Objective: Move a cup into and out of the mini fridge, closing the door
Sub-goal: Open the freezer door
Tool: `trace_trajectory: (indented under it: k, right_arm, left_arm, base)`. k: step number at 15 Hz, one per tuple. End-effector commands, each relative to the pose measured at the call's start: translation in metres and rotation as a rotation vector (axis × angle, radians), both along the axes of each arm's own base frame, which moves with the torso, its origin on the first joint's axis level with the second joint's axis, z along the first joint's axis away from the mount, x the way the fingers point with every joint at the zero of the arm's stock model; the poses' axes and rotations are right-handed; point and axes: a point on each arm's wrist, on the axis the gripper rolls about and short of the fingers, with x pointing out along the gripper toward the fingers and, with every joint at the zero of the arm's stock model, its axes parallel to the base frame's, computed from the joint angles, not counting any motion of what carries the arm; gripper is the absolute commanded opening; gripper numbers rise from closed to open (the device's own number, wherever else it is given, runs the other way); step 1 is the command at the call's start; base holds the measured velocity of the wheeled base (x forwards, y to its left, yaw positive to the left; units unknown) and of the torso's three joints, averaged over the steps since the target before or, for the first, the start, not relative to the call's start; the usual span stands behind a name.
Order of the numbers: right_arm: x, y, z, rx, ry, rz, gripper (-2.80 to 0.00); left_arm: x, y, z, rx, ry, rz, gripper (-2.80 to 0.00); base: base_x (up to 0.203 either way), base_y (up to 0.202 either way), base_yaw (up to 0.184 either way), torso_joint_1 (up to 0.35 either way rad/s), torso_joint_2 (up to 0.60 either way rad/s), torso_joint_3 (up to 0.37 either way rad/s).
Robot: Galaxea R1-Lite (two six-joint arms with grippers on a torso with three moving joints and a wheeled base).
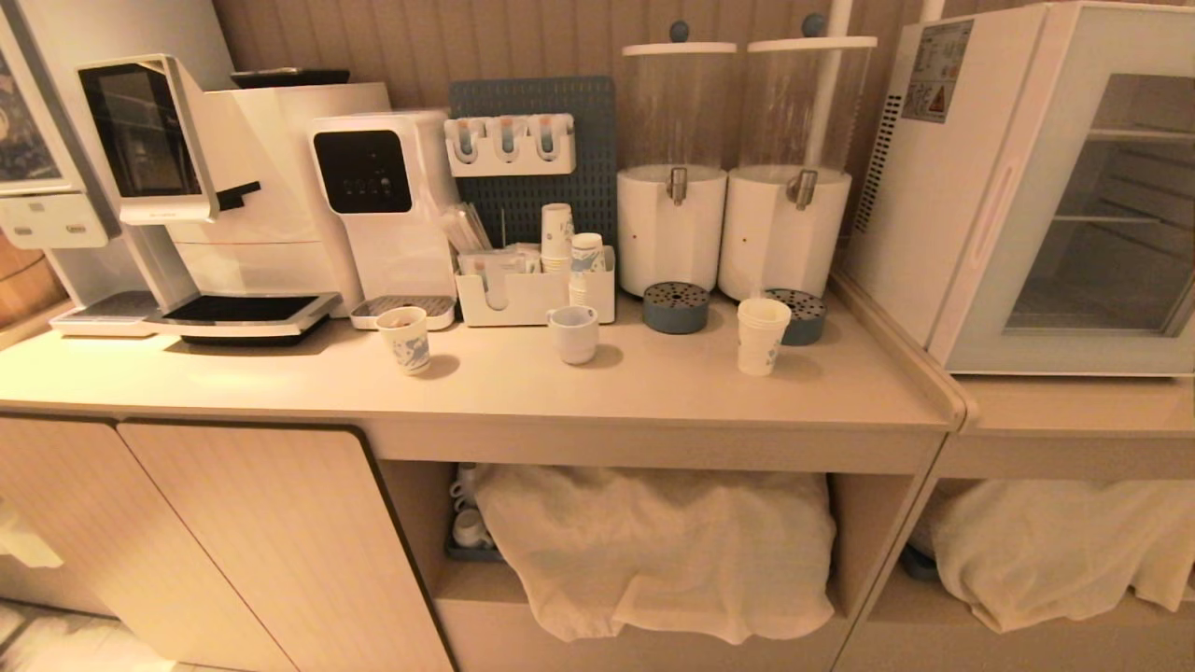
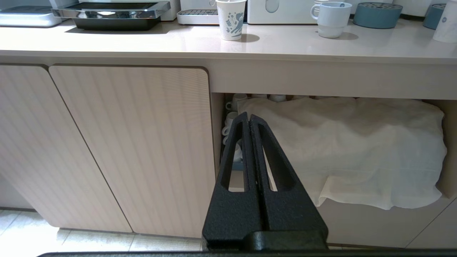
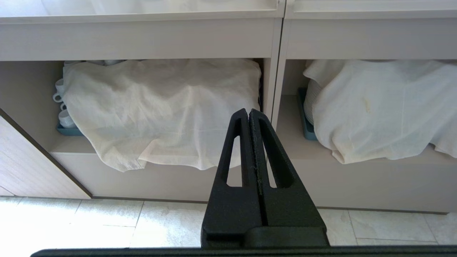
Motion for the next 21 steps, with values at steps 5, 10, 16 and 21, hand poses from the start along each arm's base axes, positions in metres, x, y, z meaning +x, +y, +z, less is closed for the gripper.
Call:
trace_trajectory:
  k: [5, 10, 16, 21]
  right_arm:
    - [-0.0001, 0.0000, 0.0002, -0.001, 0.000, -0.002, -2.80]
    - [-0.0001, 0.0000, 0.0002, -0.001, 0.000, -0.002, -2.80]
    - [-0.0001, -0.0001, 0.0002, -0.001, 0.000, 0.000, -2.80]
    - [-0.0001, -0.0001, 0.0002, -0.001, 0.000, 0.000, -2.80]
  left_arm:
    - [0.0015, 0.0000, -0.0050, 0.001, 0.019, 0.001, -2.80]
    - [0.0015, 0.0000, -0.0047, 0.010, 0.016, 0.001, -2.80]
    - [0.0015, 0.0000, -0.0052, 0.001, 0.020, 0.002, -2.80]
    - [0.0014, 0.0000, -0.0049, 0.007, 0.020, 0.001, -2.80]
  base:
    - [0.000, 0.000, 0.000, 0.000, 0.00, 0.000]
    - [0.000, 0.000, 0.000, 0.000, 0.00, 0.000]
    - [-0.002, -0.133, -0.001, 0.001, 0.00, 0.004]
    - [0.000, -0.193, -0.001, 0.004, 0.01, 0.005]
